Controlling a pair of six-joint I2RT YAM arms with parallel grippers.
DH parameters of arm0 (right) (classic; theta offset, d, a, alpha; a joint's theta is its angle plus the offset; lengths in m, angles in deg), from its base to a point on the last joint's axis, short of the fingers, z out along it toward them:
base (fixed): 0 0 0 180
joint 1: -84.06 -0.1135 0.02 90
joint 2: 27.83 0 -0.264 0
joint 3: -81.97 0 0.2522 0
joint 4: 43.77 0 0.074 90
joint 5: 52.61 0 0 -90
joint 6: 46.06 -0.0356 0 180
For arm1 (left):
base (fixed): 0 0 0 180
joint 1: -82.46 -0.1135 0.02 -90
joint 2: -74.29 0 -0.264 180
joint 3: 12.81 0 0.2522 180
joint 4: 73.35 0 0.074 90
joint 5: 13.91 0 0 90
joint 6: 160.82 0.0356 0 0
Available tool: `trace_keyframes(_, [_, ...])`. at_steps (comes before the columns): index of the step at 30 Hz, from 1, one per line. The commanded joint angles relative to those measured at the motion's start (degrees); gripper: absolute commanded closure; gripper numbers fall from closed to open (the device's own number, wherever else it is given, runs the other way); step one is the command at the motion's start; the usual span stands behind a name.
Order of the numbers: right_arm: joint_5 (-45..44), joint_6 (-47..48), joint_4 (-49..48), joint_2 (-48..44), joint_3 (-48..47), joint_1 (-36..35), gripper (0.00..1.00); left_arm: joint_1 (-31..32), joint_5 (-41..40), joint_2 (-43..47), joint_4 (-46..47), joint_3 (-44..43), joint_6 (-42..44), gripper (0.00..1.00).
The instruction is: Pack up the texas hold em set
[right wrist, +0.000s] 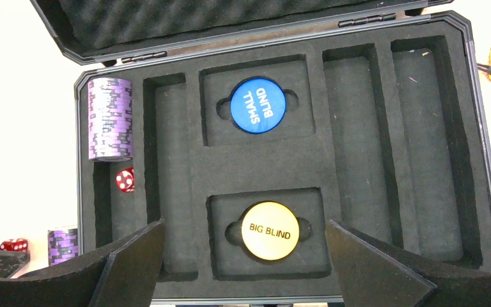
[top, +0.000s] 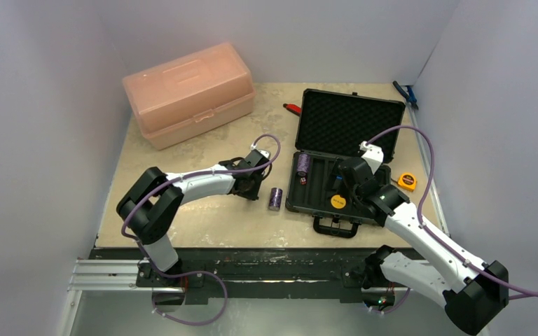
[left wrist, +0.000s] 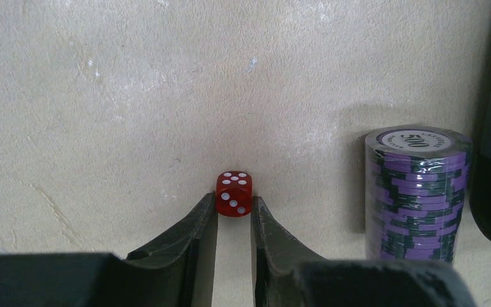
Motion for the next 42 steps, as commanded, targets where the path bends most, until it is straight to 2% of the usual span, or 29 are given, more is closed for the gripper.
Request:
trace_keyframes(1, [-1.2,-0.2,-0.7,0.0,-0.2,0.1,0.01,-0.1,-0.7,2.9,-0.3,-1.5,-1.1,1.0])
trace_keyframes(17, [-1.4,-0.2,-0.9,0.1,-0.1,0.2,0.01,0.7,3.2,8.8,-5.4,-6.7,-3.7,1.0])
trace_keyframes(42, [-1.5,-0.3,-1.0,-0.5,0.1,0.2,0.01,3.4,7.2,1.8,-5.6,-17.0,-4.2,1.0])
